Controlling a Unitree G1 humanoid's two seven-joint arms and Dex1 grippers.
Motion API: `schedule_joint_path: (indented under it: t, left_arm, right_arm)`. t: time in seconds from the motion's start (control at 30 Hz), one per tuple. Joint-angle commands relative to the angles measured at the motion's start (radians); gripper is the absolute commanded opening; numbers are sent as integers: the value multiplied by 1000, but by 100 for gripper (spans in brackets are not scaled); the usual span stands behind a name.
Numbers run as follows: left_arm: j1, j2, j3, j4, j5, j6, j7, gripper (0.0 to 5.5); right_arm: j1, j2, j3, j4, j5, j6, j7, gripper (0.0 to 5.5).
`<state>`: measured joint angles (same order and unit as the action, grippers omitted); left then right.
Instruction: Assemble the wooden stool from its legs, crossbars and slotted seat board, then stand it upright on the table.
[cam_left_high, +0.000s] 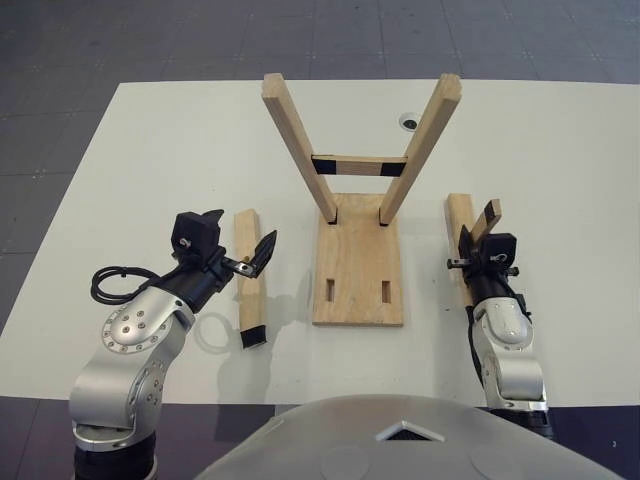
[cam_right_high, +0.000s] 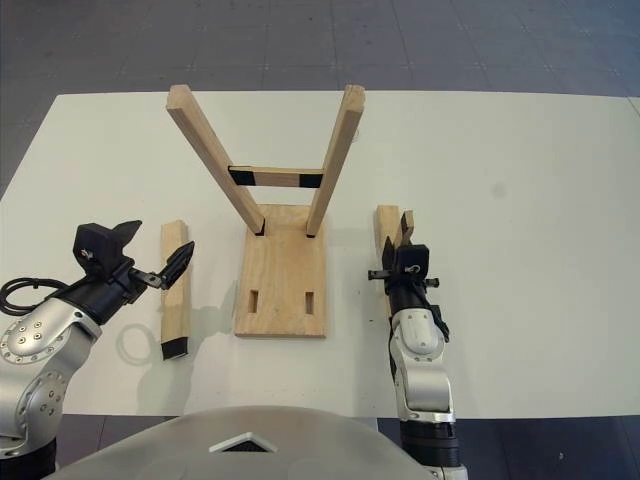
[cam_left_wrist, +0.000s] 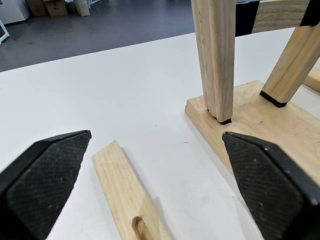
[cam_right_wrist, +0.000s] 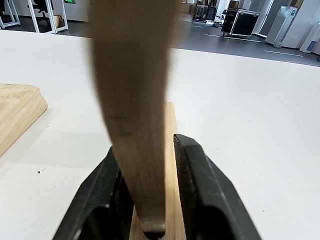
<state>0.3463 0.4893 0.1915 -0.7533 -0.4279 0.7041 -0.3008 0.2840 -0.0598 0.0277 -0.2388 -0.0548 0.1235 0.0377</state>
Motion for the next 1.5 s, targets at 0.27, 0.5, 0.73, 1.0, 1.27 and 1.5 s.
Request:
schedule_joint_path:
  t: [0.27, 0.5, 0.73, 1.0, 1.27, 1.5]
  left_arm:
    - [-7, 2, 4, 0, -1, 14, -4, 486]
    - [-8, 1, 4, 1, -2, 12, -5, 486]
    - [-6, 2, 11, -2, -4, 13, -5, 486]
    - [-10, 0, 4, 0, 0, 8, -4, 486]
    - [-10, -1, 6, -7, -2, 12, -2, 486]
    - [-13, -2, 4, -5, -2, 12, 0, 486]
  right_arm:
    - [5, -4, 0, -128, 21, 11, 24, 330]
    - [-11, -11, -43, -322, 53, 78, 22, 451]
    - [-95, -15, -71, -522, 75, 228, 8, 545]
    - [-381, -11, -114, -457, 122, 401, -15, 545]
    - [-369, 16, -63, -421, 142, 444, -21, 422]
    - [-335, 27, -51, -433, 147, 453, -32, 308]
